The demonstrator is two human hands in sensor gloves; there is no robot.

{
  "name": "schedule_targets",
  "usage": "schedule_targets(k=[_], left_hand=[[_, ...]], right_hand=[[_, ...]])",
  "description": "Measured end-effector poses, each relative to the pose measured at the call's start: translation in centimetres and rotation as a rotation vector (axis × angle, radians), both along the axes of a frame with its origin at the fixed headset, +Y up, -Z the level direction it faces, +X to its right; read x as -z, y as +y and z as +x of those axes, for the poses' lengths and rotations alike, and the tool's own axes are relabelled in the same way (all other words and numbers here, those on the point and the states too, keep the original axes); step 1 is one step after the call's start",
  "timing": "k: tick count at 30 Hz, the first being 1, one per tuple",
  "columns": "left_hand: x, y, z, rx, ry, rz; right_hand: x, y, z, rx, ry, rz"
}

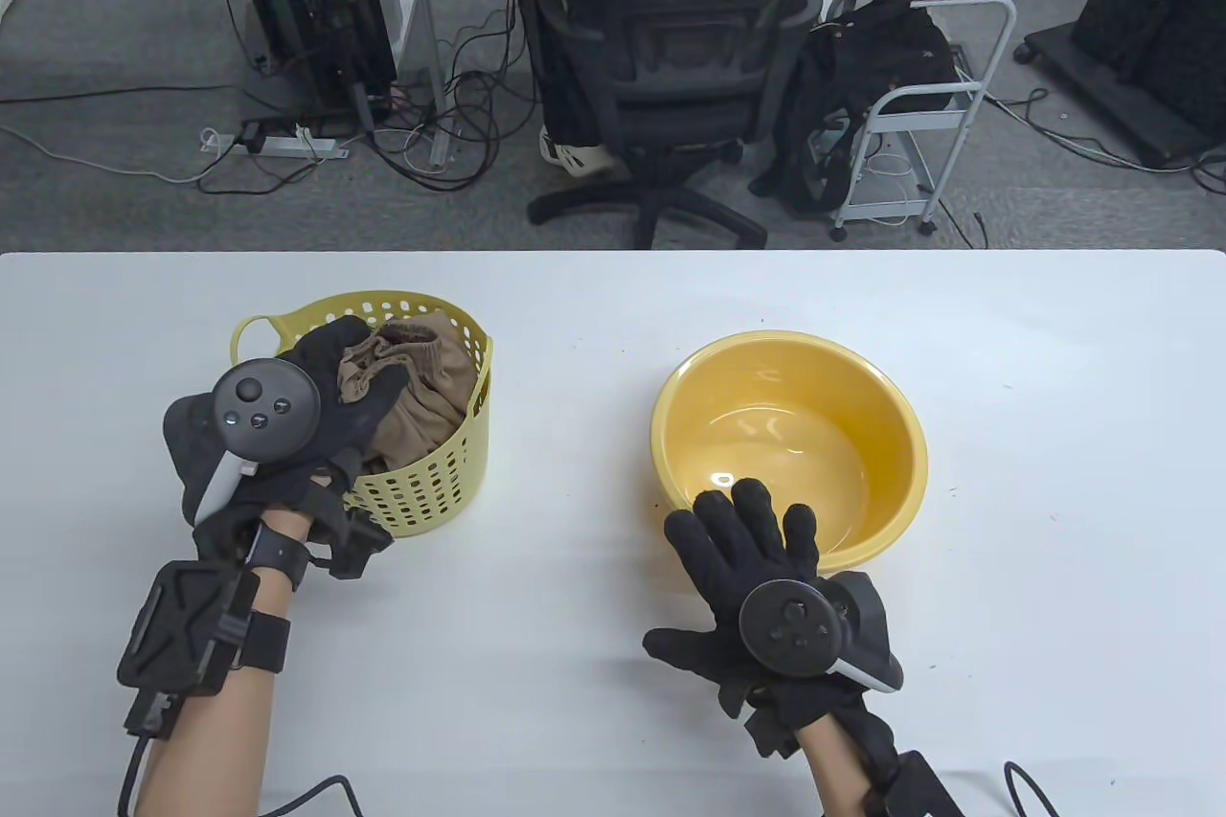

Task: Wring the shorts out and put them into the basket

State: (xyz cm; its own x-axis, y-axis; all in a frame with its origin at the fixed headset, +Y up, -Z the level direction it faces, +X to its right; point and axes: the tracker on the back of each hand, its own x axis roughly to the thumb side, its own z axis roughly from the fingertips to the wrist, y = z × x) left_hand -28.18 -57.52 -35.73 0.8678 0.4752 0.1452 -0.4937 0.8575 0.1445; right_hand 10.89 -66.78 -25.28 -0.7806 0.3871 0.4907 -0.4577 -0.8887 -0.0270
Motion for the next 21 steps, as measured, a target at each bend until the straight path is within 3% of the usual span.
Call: schedule_targets(k=[11,16,21], left_hand=[[1.0,-2.6,0.0,0.207,0.026,-0.162],[1.3,-3.4,0.7,0.341,0.025,-0.177],[1.4,-3.6,1.2,0.368,0.020,-0.179]], right_hand=[[-0.1,0.0,0.0,-0.005,0.000,0.003],[-0.1,0.0,0.0,-0.008,0.002,0.004],[-0.1,0.0,0.0,-0.009,0.000,0.004]])
